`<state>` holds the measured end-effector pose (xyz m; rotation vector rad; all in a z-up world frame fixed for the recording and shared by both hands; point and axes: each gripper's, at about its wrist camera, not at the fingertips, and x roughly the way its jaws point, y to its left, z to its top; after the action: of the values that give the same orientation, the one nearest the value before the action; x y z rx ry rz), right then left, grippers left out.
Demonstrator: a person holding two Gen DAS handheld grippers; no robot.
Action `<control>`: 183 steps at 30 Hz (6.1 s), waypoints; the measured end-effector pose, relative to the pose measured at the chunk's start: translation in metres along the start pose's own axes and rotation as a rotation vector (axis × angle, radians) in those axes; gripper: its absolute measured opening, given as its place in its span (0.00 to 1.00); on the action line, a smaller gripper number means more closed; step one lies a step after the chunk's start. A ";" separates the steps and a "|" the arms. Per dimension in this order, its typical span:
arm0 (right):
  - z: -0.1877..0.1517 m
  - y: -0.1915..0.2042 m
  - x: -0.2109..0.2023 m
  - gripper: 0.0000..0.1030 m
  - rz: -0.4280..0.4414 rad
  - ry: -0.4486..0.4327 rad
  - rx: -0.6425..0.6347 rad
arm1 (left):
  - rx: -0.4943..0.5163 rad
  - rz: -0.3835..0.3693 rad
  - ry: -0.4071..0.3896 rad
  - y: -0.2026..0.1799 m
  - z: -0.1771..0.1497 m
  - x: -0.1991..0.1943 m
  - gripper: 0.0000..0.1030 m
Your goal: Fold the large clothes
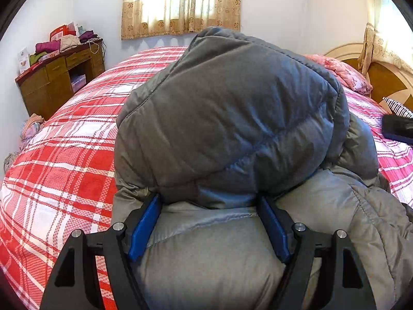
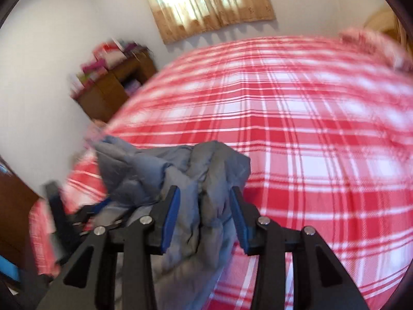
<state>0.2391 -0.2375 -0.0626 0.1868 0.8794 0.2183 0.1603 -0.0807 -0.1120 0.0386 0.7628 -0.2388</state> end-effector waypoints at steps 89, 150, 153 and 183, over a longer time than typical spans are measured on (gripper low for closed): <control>-0.052 -0.061 0.032 0.38 0.293 0.061 0.288 | 0.010 -0.104 -0.088 0.023 0.057 -0.070 0.75; -0.122 -0.022 -0.059 0.77 0.187 -0.002 0.151 | -0.125 -0.127 -0.104 0.082 -0.003 -0.115 0.88; -0.093 -0.031 -0.075 1.00 0.213 -0.102 0.163 | -0.197 -0.154 -0.089 0.100 0.001 -0.111 0.88; -0.081 -0.032 0.035 1.00 0.270 0.063 0.128 | -0.339 -0.334 0.133 0.078 -0.010 -0.036 0.99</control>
<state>0.2018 -0.2535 -0.1474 0.4210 0.9302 0.4214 0.1462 0.0035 -0.0986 -0.3999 0.9324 -0.4239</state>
